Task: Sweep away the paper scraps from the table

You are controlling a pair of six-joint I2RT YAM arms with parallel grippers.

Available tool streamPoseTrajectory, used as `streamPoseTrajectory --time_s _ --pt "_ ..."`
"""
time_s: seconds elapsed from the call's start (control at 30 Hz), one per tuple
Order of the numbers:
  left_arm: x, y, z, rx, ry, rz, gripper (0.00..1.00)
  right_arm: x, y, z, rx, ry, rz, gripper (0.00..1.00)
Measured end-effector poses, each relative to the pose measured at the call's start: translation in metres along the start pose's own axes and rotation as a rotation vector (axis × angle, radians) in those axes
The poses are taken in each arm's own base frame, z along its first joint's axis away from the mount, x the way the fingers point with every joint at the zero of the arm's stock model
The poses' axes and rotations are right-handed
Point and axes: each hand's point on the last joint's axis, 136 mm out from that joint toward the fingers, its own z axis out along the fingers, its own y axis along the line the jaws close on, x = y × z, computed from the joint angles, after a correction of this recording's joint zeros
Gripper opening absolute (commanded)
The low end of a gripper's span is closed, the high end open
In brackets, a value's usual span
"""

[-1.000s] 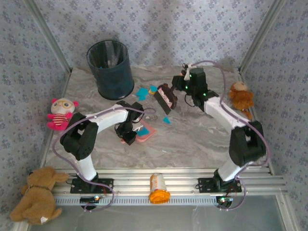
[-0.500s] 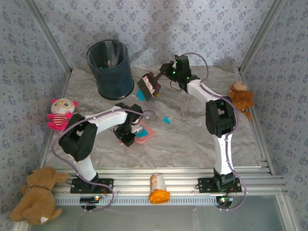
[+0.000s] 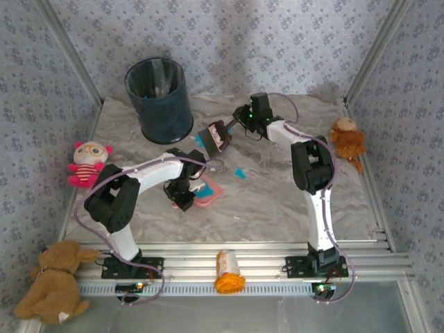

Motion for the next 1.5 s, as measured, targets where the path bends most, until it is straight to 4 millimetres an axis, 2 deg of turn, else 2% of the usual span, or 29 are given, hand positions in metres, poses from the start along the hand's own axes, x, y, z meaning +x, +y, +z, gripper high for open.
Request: streamPoseTrajectory --time_s 0.07,0.17,0.3,0.47,0.67,0.9,1.07,1.2,1.43,1.5 --pt "0.0 0.0 0.0 0.0 0.0 0.0 0.0 0.004 -0.011 -0.01 0.028 0.001 0.021 0.0" --pt "0.0 0.0 0.0 0.0 0.0 0.0 0.0 0.003 -0.017 -0.035 0.063 -0.023 0.026 0.0" --pt "0.0 0.0 0.0 -0.001 0.0 0.0 0.0 0.002 -0.019 -0.07 0.103 -0.065 -0.009 0.0" --pt "0.0 0.001 0.0 -0.003 0.0 0.003 0.0 0.007 -0.015 -0.093 0.088 -0.066 -0.079 0.0" --pt "0.0 0.001 0.0 -0.004 -0.001 0.003 0.0 0.009 0.017 -0.107 -0.037 -0.045 -0.218 0.0" --pt "0.0 0.001 -0.001 -0.004 -0.003 0.003 0.0 -0.014 0.049 -0.128 -0.082 -0.13 -0.424 0.0" --pt "0.0 0.001 -0.001 -0.005 -0.003 0.004 0.0 -0.044 0.058 -0.131 -0.038 -0.228 -0.568 0.0" --pt "0.0 0.001 -0.001 -0.004 -0.003 0.004 0.0 -0.069 0.059 -0.12 0.018 -0.297 -0.674 0.0" --pt "0.0 0.001 -0.001 -0.004 -0.005 0.004 0.0 -0.079 0.039 -0.08 0.072 -0.329 -0.831 0.0" --pt "0.0 0.001 -0.002 -0.005 -0.007 0.004 0.0 -0.082 0.041 -0.072 0.06 -0.349 -0.861 0.0"
